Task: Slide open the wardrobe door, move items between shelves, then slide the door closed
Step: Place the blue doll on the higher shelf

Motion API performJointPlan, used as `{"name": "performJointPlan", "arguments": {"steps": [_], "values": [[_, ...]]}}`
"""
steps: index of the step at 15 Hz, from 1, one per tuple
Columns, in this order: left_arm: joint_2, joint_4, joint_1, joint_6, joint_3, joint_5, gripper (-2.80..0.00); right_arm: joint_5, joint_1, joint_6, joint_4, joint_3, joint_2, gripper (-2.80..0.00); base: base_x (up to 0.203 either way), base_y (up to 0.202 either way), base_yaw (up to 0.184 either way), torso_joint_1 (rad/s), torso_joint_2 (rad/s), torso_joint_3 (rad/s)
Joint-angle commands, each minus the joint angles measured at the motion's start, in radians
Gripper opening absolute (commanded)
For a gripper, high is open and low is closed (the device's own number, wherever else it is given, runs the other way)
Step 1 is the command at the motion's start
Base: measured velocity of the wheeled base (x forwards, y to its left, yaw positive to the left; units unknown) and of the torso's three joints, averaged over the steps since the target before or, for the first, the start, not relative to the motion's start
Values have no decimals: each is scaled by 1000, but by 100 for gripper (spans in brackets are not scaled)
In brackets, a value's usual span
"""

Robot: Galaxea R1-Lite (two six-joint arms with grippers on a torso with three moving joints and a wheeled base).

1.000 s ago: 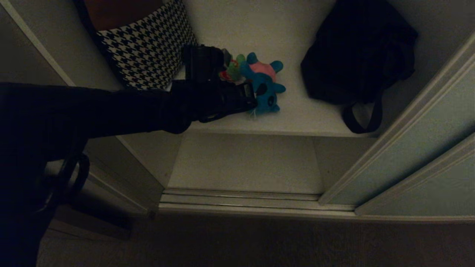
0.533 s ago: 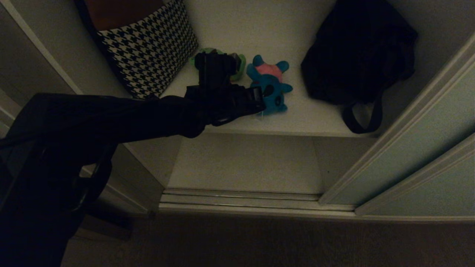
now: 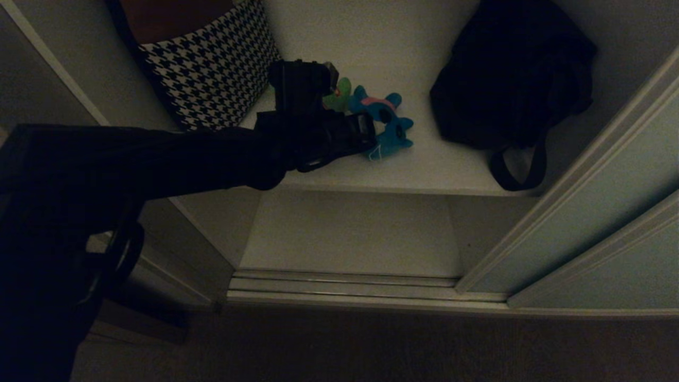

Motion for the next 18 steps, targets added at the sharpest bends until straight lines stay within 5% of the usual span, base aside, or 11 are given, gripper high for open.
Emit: {"name": "performJointPlan", "arguments": {"steps": [1,3,5,6,13,18], "values": [[-86,-2,0,26,48,22,0,1,0,0,0,0,-3,-280,0,0,0,0,0,0],[-131,-11,3,164,123,57,0,0,0,0,0,0,-3,-280,0,0,0,0,0,0],[-179,-15,11,195,179,86,0,0,0,0,0,0,-3,-280,0,0,0,0,0,0],[-220,-14,13,196,207,106,-280,0,0,0,0,0,-3,-280,0,0,0,0,0,0],[-713,14,103,222,514,127,-280,1,0,0,0,0,-3,-280,0,0,0,0,0,0],[-1287,335,239,239,861,112,-280,1,0,0,0,0,-3,-280,0,0,0,0,0,0]]}}
